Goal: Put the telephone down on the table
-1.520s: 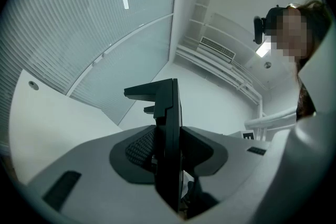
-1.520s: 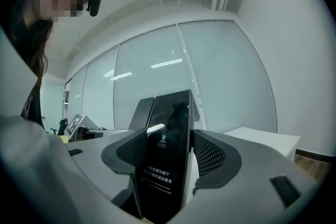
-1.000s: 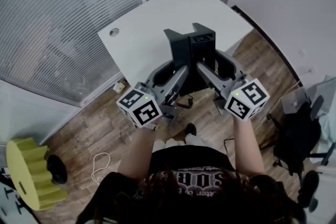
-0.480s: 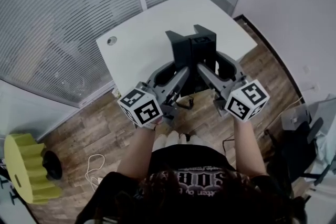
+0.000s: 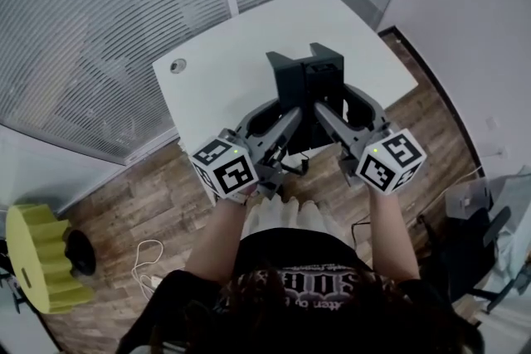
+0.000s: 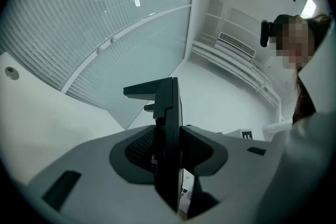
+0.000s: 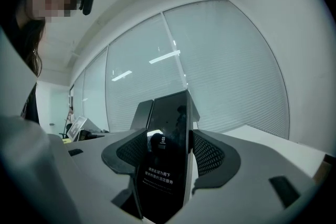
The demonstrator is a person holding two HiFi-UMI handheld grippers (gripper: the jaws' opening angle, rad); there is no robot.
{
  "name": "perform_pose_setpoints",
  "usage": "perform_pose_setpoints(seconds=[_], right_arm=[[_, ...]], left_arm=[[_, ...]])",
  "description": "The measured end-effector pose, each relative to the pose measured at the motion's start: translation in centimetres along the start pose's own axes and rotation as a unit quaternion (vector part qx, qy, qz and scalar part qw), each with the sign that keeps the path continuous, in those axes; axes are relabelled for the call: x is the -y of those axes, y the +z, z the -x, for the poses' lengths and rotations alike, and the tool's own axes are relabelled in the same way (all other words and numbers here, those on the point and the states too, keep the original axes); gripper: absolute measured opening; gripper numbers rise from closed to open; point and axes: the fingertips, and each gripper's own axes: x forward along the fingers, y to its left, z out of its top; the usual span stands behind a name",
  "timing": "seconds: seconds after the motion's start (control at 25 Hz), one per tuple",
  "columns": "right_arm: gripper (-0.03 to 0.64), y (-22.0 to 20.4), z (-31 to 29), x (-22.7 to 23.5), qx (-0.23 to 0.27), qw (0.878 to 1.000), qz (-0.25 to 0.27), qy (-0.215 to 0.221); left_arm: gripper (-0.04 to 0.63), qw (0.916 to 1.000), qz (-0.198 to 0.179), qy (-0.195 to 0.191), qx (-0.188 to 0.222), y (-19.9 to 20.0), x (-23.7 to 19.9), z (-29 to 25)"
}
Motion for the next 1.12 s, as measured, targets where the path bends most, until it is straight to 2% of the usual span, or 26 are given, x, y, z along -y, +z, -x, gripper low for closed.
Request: perform_pose_setpoints(seconds=[0.56,1.12], right_arm=[[0.275,-3.1,-5.9,5.4,-0.031,0.998,-0.037,-0.037],[0.275,-8.4,-9.1,9.1,-0.076,0.992,-0.073,-0.066]], left_arm=[[0.147,0.9981,0.046,-0.003,-0.041,-0.2,-8.2,-3.4],[0.149,0.9911,0.097,0.004,-0.091,-3.6,-14.4,-4.7]])
